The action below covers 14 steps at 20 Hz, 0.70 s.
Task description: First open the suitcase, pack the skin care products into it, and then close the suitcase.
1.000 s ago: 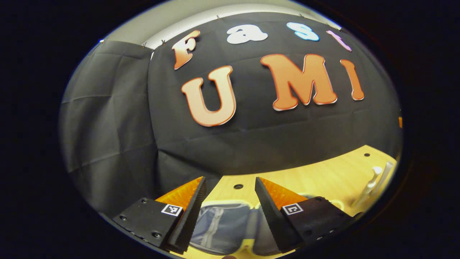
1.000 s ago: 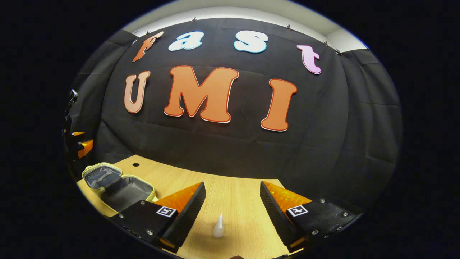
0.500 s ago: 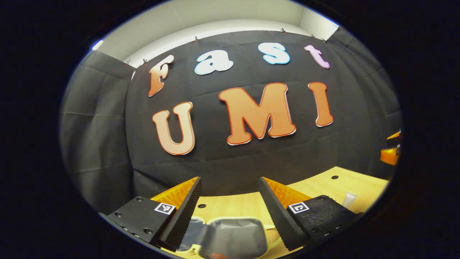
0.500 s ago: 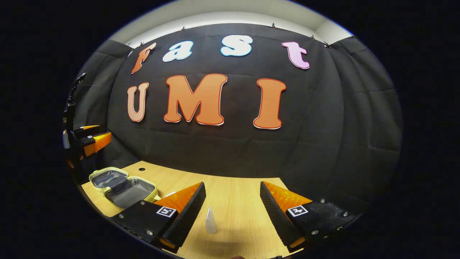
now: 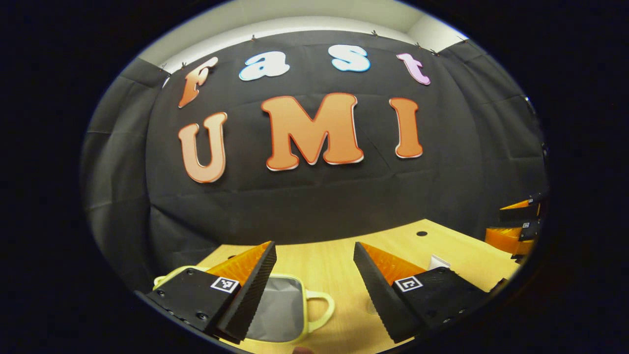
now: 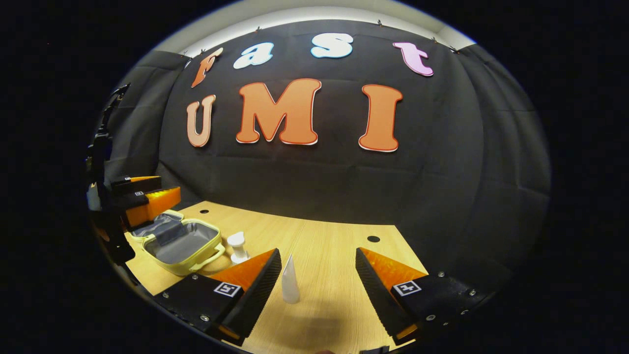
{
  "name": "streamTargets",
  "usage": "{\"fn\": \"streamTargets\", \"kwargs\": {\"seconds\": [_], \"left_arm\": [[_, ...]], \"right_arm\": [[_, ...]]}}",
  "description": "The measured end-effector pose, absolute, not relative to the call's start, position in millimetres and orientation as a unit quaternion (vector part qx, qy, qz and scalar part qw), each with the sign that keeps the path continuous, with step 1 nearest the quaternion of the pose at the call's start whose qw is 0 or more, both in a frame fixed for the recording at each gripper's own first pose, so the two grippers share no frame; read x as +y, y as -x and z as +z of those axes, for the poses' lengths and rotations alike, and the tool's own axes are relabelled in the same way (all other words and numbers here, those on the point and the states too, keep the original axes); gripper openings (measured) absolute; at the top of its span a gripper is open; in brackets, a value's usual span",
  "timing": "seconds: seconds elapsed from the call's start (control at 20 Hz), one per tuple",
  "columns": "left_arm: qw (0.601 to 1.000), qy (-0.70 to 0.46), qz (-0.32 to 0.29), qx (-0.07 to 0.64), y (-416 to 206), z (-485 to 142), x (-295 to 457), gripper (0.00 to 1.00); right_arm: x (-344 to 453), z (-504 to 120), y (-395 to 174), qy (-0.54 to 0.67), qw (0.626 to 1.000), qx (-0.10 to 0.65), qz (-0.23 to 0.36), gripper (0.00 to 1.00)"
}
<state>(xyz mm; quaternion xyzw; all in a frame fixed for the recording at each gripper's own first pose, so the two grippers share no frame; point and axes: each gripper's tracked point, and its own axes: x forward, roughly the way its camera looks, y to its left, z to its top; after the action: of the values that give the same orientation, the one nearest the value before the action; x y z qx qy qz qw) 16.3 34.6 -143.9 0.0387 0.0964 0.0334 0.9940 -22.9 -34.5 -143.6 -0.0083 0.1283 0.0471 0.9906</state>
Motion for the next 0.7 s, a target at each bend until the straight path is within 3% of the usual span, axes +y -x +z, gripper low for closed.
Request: {"fn": "streamTargets", "kwargs": {"seconds": [0.7], "left_arm": [[0.979, -0.055, -0.066, 0.182, -48, -314, -51, 0.99]], "right_arm": [[-14, -230, 3, 0.026, 0.984, 0.160, 0.070, 0.96]]}}
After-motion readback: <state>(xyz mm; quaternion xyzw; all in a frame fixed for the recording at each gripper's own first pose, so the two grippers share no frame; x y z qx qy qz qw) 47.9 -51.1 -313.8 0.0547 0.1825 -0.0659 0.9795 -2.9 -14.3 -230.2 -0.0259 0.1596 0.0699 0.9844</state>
